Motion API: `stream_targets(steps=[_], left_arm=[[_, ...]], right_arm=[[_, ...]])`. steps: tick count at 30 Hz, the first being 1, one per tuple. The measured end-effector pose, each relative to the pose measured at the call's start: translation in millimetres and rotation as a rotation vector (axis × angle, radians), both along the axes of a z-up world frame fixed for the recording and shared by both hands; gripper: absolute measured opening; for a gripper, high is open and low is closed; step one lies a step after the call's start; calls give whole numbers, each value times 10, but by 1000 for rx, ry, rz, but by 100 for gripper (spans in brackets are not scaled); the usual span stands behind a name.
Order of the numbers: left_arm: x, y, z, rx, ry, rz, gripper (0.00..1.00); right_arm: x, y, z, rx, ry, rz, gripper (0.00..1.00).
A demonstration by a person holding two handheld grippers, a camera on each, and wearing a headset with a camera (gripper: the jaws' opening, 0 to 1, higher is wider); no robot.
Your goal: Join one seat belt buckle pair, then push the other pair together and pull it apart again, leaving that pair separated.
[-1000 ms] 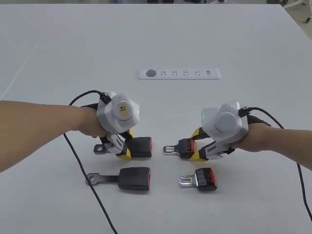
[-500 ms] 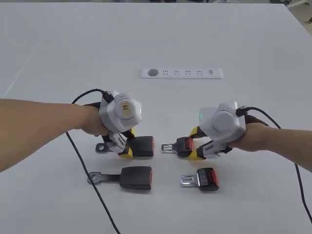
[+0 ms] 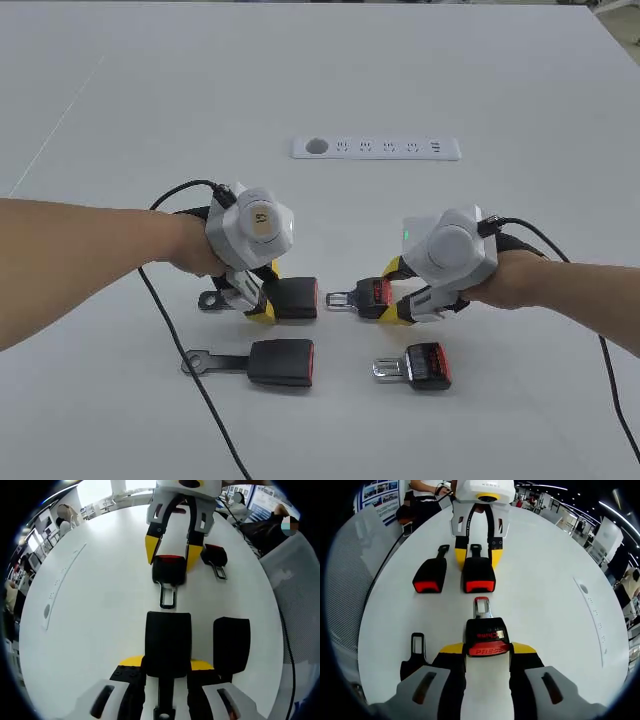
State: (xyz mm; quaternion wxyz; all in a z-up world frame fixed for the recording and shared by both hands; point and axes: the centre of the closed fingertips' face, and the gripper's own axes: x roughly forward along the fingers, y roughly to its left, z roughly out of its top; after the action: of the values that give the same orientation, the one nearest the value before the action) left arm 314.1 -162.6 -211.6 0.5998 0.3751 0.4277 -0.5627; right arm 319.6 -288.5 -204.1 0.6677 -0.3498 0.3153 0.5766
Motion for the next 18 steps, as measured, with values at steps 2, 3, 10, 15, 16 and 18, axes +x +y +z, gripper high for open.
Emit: stream_targets(steps=[2, 3, 10, 15, 16, 18], left_arm=[[2, 1, -1, 0, 0, 0, 32], [2, 2, -1, -1, -1, 0, 32], [8, 4, -3, -1, -1, -3, 32], [0, -2, 5, -2, -1, -2, 32], [6, 0, 1, -2, -1, -2, 32], [12, 5, -4, -1, -1, -4, 32]], right_arm=[[3, 22, -2, 3, -1, 2, 31], [-9, 38, 3, 4, -1, 4, 31], [-14, 96, -3, 10, -2, 10, 31], [8, 119, -21, 11, -4, 14, 31], [6, 122, -21, 11, -3, 14, 31], [0, 138, -18, 12, -3, 15, 31]])
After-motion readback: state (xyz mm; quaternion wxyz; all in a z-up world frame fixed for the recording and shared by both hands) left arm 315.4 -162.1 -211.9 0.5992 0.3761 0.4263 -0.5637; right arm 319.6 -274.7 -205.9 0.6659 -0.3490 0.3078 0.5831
